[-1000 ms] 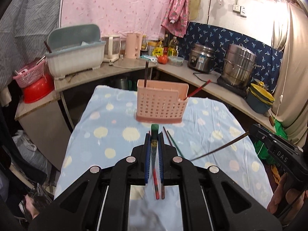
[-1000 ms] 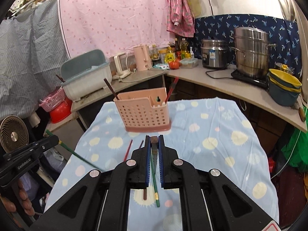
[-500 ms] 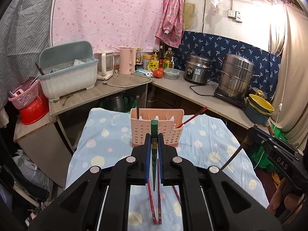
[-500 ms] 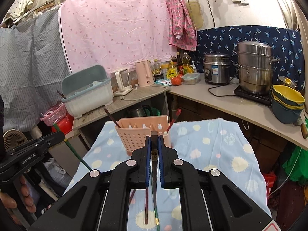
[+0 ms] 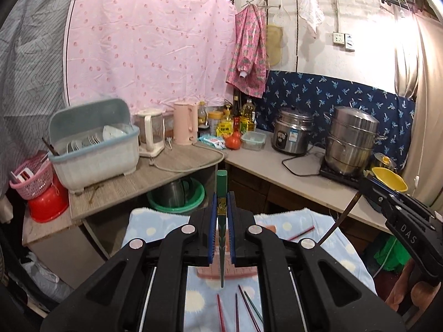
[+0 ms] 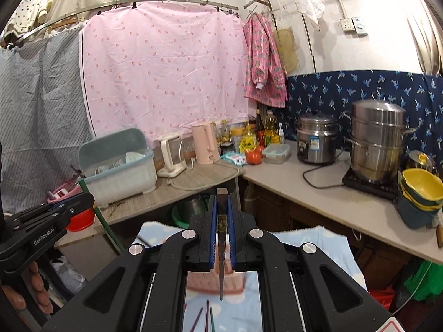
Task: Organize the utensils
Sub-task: 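Carry both chopsticks up and insert them into the pink holder, then open both grippers to release the chopsticks into the holder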
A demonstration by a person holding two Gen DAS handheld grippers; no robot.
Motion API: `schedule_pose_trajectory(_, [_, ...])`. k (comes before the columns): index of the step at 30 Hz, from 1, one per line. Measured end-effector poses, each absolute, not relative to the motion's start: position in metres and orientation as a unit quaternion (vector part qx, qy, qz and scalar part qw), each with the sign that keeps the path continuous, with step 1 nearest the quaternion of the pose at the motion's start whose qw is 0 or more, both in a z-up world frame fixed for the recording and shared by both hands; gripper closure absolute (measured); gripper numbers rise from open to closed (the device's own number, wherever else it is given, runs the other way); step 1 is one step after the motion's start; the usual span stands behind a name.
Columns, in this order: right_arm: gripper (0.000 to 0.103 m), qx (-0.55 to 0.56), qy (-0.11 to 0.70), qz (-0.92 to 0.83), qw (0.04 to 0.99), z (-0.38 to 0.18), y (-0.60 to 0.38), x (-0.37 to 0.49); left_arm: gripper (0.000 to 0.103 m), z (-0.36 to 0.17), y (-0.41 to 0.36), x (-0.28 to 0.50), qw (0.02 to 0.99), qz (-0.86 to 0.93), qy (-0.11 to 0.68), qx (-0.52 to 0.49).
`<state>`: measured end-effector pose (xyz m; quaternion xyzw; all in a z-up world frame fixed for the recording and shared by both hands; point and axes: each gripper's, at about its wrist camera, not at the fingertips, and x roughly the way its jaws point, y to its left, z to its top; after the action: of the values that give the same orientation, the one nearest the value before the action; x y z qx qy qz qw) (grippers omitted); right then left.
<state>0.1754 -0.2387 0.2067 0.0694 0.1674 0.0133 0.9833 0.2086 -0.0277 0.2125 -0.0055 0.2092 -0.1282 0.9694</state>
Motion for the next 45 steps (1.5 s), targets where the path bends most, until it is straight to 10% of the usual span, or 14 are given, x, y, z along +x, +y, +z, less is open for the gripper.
schedule_pose_trajectory(26, [0.096, 0.058, 0.245, 0.004, 0.968, 0.116, -0.226, 0.287, 0.095, 0.149, -0.035, 0.308, 0.965, -0.115, 0.234, -0.014])
schedule_pose_trajectory(30, [0.070, 0.054, 0.237, -0.007, 0.970, 0.117, -0.225, 0.279, 0.062, 0.149, -0.034, 0.302, 0.969, -0.098, 0.225, -0.017])
schedule_pose_trajectory(45, [0.062, 0.055, 0.226, 0.004, 0.972, 0.120, -0.215, 0.211, 0.061, 0.144, -0.024, 0.253, 0.967, -0.096, 0.234, -0.013])
